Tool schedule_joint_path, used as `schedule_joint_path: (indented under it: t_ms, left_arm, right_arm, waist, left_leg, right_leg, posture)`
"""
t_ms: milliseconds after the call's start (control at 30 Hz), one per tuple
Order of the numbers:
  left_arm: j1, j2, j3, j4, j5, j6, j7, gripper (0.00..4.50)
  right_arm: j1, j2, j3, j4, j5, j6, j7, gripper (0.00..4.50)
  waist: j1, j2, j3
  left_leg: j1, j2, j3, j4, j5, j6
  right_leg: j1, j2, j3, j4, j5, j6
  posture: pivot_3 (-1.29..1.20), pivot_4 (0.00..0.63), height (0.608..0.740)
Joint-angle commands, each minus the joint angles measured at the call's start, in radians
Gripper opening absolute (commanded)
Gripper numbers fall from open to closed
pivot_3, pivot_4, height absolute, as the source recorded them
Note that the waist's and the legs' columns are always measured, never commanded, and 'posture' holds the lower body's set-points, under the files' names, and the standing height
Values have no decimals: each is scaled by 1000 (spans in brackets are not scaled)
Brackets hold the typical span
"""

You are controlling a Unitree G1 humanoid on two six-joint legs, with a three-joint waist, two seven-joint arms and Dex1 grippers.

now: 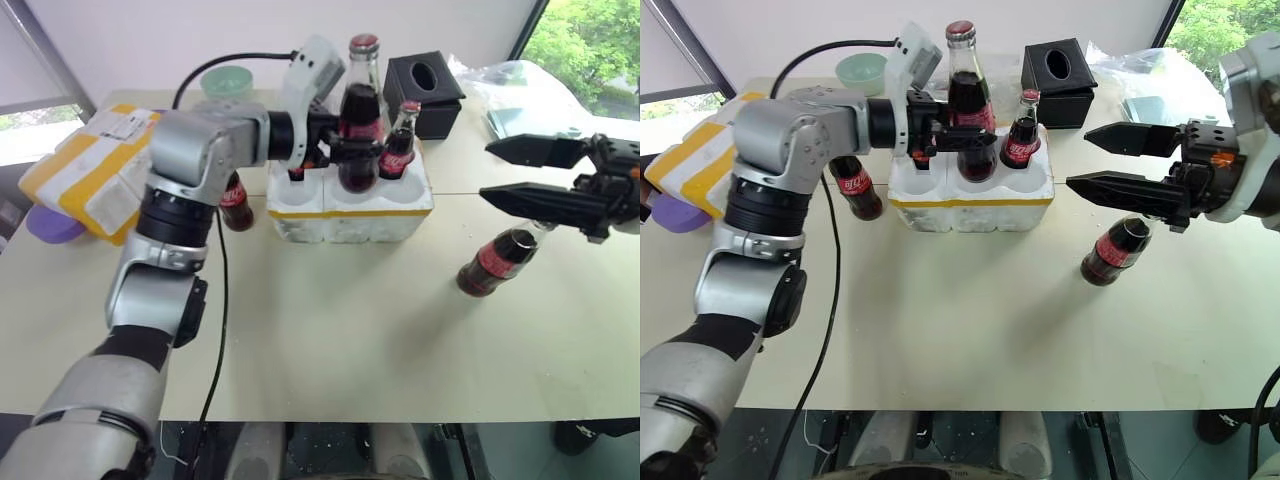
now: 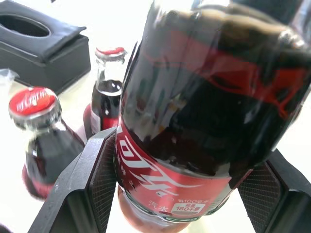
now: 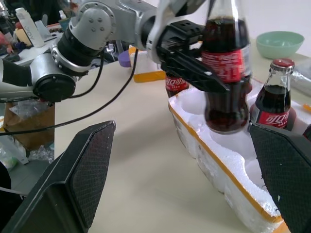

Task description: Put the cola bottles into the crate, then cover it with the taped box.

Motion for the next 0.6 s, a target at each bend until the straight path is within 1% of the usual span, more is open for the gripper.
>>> schedule_joint_path:
  t_ms: [33,300,600]
  left_arm:
    - [-55,-21,-3,51,52,-113,3,2824]
    - [-37,-60,-69,144,158,-230,-27,2824]
    - [10,-71,-137,135,221,-238,-93,2824]
  right_arm:
    - [-7,-3,-11,-15,-15,-33,-7,4500]
    - [2,12,-11,-14,-27,-49,-37,4500]
    - [23,29,-9,-14,-52,-63,-62,4500]
  waist:
    - [-1,0,0]
    - [2,0,0]
    - [2,0,0]
  left_leg:
    - [0,0,0,0,0,0]
    - [0,0,0,0,0,0]
    - [0,0,0,0,0,0]
  right_leg:
    - [0,0,0,0,0,0]
    - [0,0,0,0,0,0]
    - [0,0,0,0,0,0]
  posture:
    - [0,150,739]
    - [0,150,739]
    - [0,150,739]
